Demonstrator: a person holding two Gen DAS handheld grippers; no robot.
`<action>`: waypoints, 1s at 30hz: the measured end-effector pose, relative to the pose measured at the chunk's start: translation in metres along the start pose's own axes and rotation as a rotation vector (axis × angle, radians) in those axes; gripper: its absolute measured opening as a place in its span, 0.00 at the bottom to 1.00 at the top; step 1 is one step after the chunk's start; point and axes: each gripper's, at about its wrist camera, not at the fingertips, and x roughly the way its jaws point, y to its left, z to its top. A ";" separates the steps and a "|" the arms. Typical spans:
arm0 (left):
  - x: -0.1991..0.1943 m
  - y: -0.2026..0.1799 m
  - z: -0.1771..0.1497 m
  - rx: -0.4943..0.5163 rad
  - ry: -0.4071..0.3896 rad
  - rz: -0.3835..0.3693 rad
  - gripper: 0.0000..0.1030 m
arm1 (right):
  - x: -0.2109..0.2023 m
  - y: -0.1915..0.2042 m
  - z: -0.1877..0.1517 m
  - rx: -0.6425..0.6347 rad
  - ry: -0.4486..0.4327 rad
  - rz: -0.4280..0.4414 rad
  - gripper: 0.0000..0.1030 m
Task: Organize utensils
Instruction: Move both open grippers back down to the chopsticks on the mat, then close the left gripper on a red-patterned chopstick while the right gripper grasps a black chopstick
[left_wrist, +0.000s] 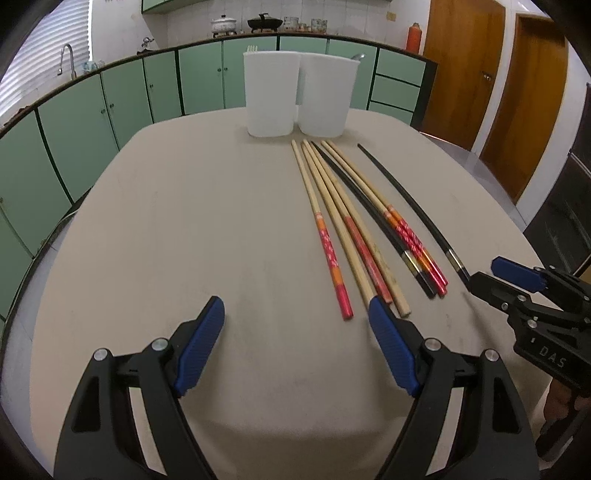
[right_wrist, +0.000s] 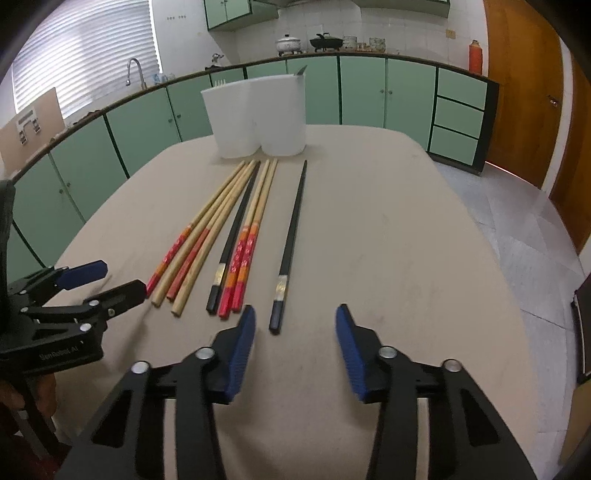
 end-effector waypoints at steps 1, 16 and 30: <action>0.000 -0.002 0.001 -0.001 0.003 0.000 0.74 | 0.001 0.001 -0.001 -0.002 0.002 0.002 0.37; 0.008 -0.009 0.002 0.011 -0.012 0.016 0.65 | 0.009 0.008 -0.005 -0.020 -0.015 -0.028 0.22; 0.009 -0.009 0.005 -0.037 -0.043 0.054 0.34 | 0.011 0.006 -0.004 0.010 -0.042 -0.034 0.16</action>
